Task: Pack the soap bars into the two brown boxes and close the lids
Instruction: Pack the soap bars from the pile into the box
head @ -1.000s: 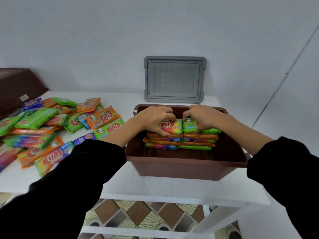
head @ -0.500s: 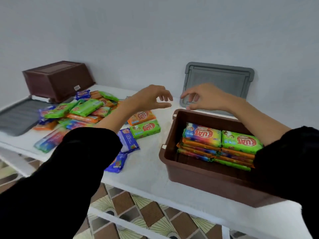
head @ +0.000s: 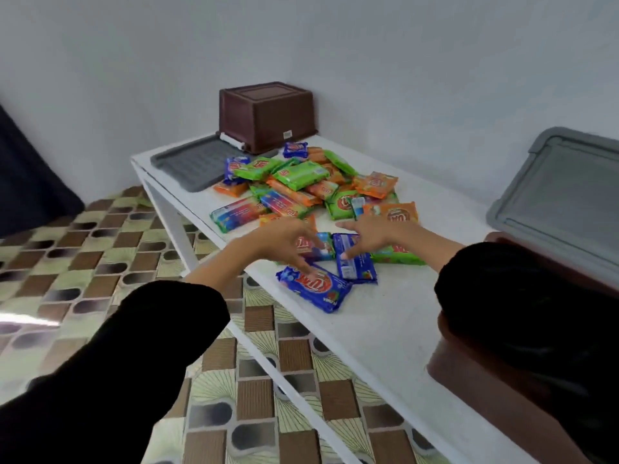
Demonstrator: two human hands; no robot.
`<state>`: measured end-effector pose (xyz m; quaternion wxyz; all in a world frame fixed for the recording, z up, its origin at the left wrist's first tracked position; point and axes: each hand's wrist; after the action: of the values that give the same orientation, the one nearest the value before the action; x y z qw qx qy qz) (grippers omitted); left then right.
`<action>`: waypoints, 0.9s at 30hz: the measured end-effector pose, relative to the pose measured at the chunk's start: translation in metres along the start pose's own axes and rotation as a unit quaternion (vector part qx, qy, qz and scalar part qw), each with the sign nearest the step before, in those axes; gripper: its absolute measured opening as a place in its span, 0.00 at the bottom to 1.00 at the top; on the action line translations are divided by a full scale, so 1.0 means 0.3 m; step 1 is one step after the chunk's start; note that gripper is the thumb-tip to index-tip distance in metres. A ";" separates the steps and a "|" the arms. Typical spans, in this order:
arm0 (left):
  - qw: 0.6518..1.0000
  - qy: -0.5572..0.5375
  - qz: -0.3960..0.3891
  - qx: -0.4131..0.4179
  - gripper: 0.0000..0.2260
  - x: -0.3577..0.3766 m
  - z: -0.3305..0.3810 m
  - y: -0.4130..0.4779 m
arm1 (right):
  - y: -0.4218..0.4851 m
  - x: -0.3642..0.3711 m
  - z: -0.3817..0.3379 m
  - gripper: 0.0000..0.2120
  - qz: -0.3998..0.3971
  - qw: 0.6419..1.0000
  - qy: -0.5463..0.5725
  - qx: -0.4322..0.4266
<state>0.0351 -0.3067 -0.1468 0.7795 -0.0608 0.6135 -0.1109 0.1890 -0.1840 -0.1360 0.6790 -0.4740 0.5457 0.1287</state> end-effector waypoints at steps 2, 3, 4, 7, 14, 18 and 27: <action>1.000 0.015 -0.005 0.014 0.30 0.050 -0.005 -0.011 | 0.039 0.026 -0.024 0.49 -0.039 0.998 -0.024 0.036; 1.000 0.012 -0.007 0.023 0.31 0.069 -0.003 -0.014 | 0.050 0.038 -0.033 0.50 -0.062 0.996 -0.030 0.050; 0.999 0.005 -0.006 0.031 0.31 0.085 -0.002 -0.015 | 0.057 0.047 -0.040 0.51 -0.076 0.995 -0.040 0.057; 0.999 0.022 0.009 0.048 0.31 0.115 0.006 -0.011 | 0.059 0.052 -0.051 0.52 -0.076 0.993 -0.069 0.055; 0.995 0.081 -0.015 0.051 0.32 0.100 0.033 0.007 | -0.016 0.054 -0.033 0.51 -0.100 0.989 -0.096 0.054; 0.993 0.092 -0.041 0.058 0.32 0.091 0.054 0.010 | -0.037 0.072 -0.026 0.46 -0.043 0.994 -0.098 0.039; 0.995 0.067 -0.050 0.057 0.31 0.070 0.071 0.010 | -0.025 0.063 -0.029 0.44 0.065 0.996 -0.003 0.054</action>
<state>0.0606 -0.3099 -0.1622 0.7321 -0.0395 0.6535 -0.1881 0.1958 -0.2013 -0.1482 0.6958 -0.3995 0.5791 0.1443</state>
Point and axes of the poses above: each hand's wrist, its own y-axis towards the middle knuckle, its own x-axis out of the palm, z = x × y, and after that the axes turned 2 degrees about -z, right-handed
